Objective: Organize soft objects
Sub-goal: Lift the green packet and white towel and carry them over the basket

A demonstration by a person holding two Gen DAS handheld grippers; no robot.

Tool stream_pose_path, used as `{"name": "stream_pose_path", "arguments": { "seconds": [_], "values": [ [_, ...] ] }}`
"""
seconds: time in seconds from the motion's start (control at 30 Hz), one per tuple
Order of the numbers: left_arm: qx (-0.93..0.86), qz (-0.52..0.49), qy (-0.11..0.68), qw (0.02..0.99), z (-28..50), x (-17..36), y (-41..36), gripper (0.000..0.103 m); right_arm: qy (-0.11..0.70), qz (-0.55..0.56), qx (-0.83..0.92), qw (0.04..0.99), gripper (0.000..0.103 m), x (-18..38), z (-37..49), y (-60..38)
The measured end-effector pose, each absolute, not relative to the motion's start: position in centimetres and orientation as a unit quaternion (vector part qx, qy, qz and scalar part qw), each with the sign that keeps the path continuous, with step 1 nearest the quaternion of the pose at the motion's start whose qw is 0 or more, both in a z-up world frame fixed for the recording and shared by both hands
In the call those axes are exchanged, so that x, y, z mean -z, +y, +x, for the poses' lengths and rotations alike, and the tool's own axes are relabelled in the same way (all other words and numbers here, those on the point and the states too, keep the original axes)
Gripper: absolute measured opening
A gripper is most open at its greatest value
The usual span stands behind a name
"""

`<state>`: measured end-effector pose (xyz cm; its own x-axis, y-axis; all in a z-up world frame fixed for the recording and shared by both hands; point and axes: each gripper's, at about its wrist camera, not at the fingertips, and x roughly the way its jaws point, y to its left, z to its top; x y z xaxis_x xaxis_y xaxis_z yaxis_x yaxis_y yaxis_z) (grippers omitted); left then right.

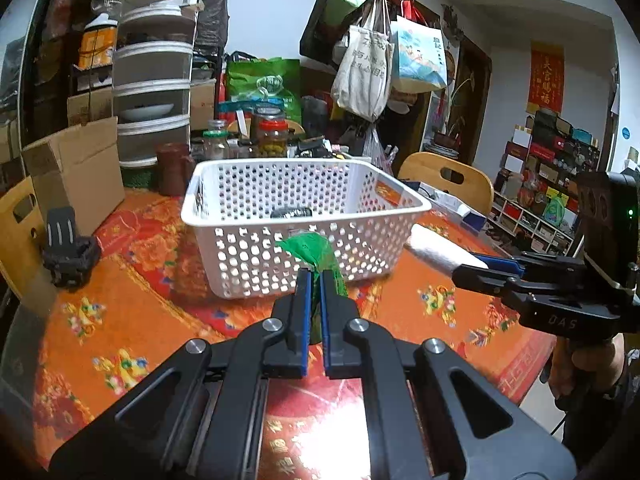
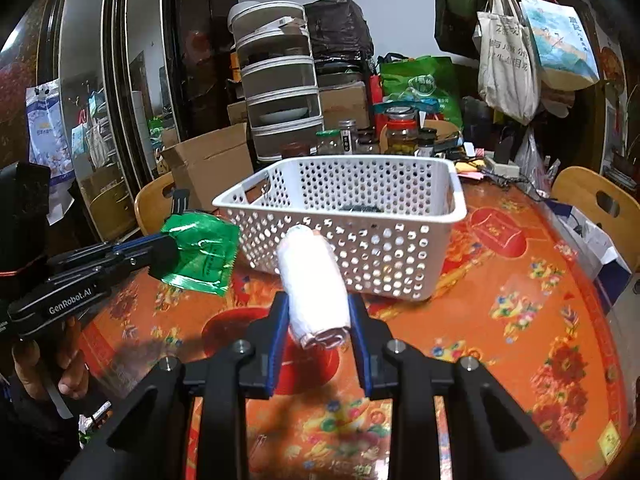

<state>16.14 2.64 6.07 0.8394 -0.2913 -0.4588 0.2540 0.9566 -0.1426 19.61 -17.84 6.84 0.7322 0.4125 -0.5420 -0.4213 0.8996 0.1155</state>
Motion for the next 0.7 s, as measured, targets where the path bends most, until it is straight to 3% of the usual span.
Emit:
{"name": "stream_pose_path", "arguments": {
  "seconds": [0.7],
  "values": [
    [0.116, -0.020, 0.219, 0.969, 23.1, -12.2, 2.7, 0.004, 0.262, -0.022, -0.182, 0.947, 0.028, -11.5, 25.0, -18.5]
  ]
}}
